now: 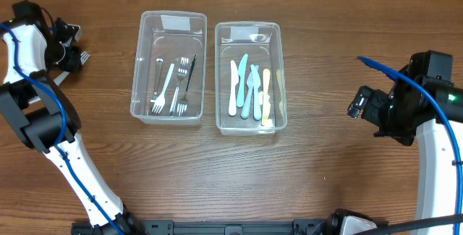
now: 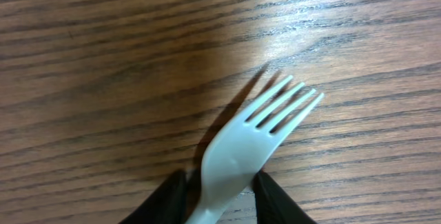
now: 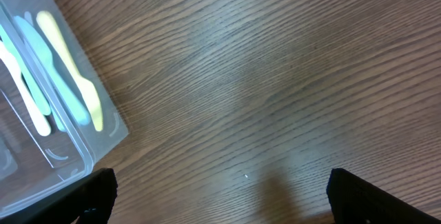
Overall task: Pack container
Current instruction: 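Grasp the last white plastic fork with the left gripper, then place the last white plastic fork into the left container and release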
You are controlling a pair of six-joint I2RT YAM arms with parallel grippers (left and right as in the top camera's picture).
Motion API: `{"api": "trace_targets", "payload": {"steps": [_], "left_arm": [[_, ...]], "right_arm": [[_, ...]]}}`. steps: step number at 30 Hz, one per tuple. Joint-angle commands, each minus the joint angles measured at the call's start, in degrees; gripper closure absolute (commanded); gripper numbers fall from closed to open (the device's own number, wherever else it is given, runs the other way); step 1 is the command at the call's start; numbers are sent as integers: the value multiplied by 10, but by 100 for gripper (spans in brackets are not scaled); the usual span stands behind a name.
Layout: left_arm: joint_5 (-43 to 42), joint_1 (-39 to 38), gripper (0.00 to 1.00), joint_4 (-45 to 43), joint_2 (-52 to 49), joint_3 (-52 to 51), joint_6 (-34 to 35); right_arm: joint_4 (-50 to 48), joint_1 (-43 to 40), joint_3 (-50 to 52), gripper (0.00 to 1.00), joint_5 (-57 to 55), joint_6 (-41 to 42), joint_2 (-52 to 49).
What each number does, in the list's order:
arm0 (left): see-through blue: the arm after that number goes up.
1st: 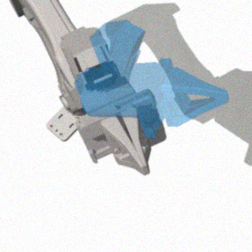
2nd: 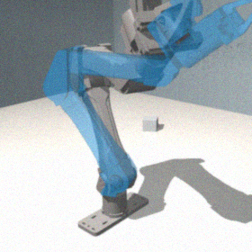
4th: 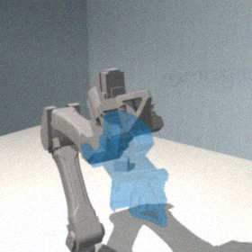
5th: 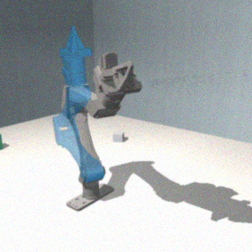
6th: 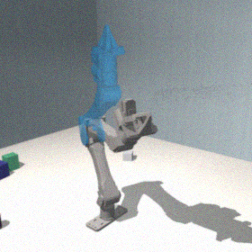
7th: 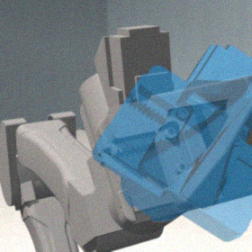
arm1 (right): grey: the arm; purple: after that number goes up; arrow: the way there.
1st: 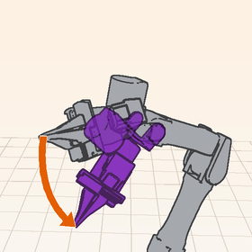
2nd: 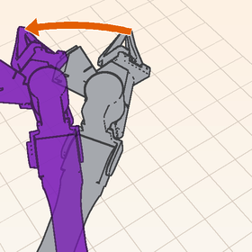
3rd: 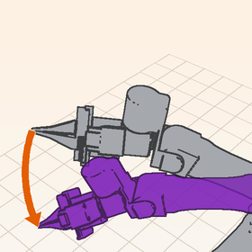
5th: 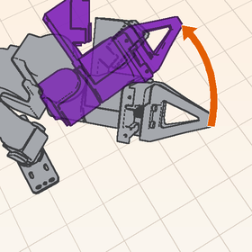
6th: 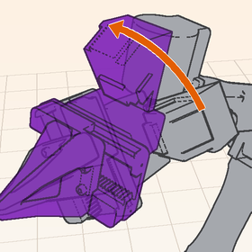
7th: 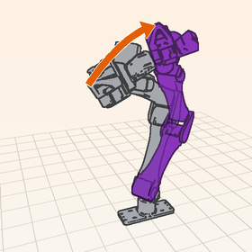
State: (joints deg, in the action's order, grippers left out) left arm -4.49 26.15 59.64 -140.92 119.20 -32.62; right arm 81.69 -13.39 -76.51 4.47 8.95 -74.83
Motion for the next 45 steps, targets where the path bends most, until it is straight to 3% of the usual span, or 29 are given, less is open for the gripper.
{"api": "trace_targets", "payload": {"steps": [1, 8, 17, 22, 26, 32, 35, 40, 45], "left_arm": [[4, 5, 74, 6, -27, -2, -4], [3, 5, 83, 19, -27, -2, -3], [-1, 4, 96, 34, -27, -2, 47], [-4, -2, 96, 66, -15, -1, 73], [-20, -23, 96, 102, 70, -1, 103], [-20, -111, 96, 151, 276, -1, 167], [-19, -207, 96, 172, 364, -1, 222], [-4, -338, 96, 185, 376, -7, 311], [5, -386, 96, 144, 329, -69, 410]], "right_arm": [[-2, 2, -3, 0, -3, -3, 8], [-2, 2, -3, 0, -5, -3, 8], [-2, 2, -3, 0, -5, -3, 8], [-2, 2, -3, 0, -5, -3, 8], [-4, 2, -3, 0, -5, -3, 8], [-23, 2, -3, 0, -5, -2, 8], [-25, 2, -3, 0, -4, -2, 8], [-19, 2, -3, 0, 0, 0, 8], [-14, 2, -3, 0, 2, 0, 8]]}}
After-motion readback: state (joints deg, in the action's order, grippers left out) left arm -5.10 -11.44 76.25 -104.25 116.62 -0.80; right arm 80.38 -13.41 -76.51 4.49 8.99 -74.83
